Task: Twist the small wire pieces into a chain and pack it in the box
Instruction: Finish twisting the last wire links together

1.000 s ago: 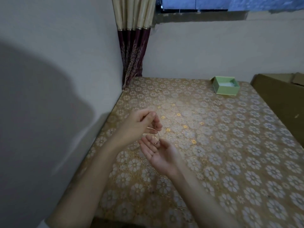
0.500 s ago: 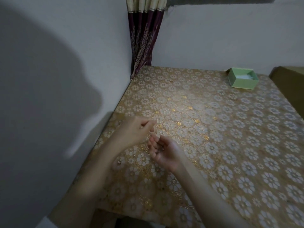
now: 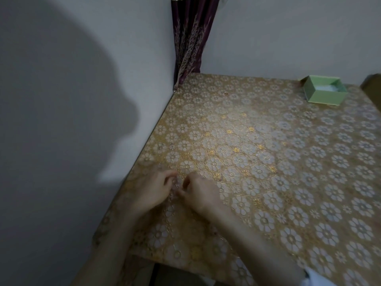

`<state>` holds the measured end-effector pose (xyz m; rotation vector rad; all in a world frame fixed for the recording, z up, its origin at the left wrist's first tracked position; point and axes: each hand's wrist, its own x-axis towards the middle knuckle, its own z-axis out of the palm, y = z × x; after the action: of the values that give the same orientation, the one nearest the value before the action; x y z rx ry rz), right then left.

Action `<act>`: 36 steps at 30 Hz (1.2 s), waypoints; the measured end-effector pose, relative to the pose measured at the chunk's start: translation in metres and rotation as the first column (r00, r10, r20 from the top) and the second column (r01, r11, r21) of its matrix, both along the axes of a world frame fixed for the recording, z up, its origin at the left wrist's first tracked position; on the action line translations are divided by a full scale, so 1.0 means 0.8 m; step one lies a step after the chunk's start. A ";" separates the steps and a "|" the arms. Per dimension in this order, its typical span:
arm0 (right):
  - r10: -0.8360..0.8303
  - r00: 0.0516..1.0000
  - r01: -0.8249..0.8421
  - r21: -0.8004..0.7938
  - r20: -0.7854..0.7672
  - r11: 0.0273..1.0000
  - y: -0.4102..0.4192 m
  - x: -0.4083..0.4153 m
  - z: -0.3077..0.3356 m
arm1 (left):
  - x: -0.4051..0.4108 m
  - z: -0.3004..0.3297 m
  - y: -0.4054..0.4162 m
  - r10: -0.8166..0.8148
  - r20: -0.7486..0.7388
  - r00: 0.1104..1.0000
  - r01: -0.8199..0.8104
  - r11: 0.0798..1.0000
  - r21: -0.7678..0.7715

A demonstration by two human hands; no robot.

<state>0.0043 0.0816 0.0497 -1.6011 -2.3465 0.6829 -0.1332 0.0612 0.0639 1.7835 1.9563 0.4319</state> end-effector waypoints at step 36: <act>-0.067 0.692 -0.007 -0.099 -0.718 0.995 0.031 0.128 0.245 | 0.132 0.043 -0.001 0.212 0.942 -0.259 0.075 0.977 -0.199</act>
<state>0.1069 0.1065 0.2458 -1.0857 -1.7029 1.1748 -0.0279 0.0606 0.0985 0.4470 0.6521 1.2140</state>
